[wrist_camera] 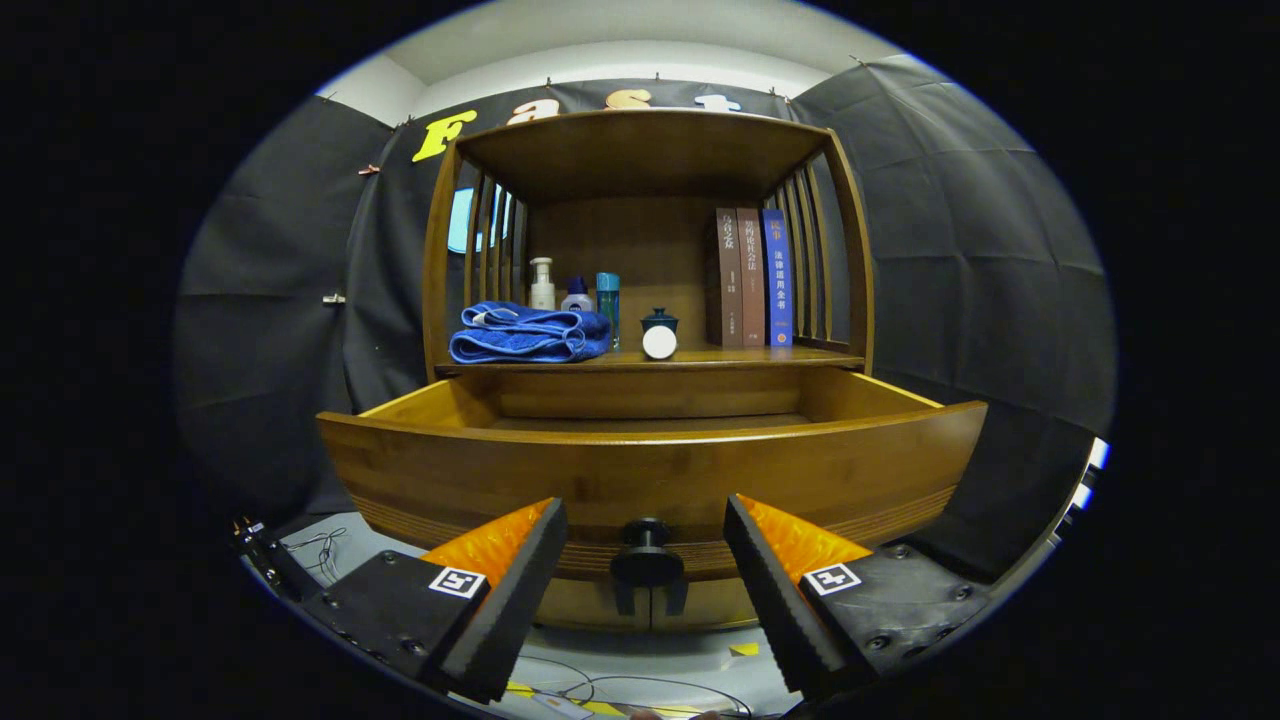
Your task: Pull open the drawer, take out the items inside it, and place them on the countertop above the cabinet.
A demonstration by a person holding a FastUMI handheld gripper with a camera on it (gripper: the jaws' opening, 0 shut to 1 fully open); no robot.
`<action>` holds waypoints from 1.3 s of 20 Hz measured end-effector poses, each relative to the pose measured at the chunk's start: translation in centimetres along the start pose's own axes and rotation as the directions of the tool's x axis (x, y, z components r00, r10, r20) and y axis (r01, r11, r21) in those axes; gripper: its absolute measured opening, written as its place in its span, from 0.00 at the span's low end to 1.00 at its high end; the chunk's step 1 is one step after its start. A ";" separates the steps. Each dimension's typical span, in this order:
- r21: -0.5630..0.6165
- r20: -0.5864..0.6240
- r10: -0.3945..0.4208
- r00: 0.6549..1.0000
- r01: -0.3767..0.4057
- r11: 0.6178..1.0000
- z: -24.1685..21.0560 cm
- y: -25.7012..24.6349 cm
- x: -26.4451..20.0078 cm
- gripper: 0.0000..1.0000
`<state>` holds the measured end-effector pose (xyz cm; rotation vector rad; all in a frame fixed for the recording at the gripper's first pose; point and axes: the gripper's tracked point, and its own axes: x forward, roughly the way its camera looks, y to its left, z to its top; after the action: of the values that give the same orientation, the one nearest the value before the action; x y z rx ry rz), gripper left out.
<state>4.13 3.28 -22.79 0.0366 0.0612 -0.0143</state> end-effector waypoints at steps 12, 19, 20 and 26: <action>0.033 0.013 -0.008 1.000 0.008 0.999 0.2 -0.7 2.8 0.99; 0.015 0.009 -0.012 1.000 0.012 1.000 1.3 -0.5 6.5 1.00; 0.017 0.007 -0.012 1.000 0.012 1.000 1.5 -0.5 7.0 1.00; 0.006 0.001 -0.012 1.000 0.011 1.000 1.9 -0.5 10.8 1.00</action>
<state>14.99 2.57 -21.62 0.0422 0.0601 -0.0260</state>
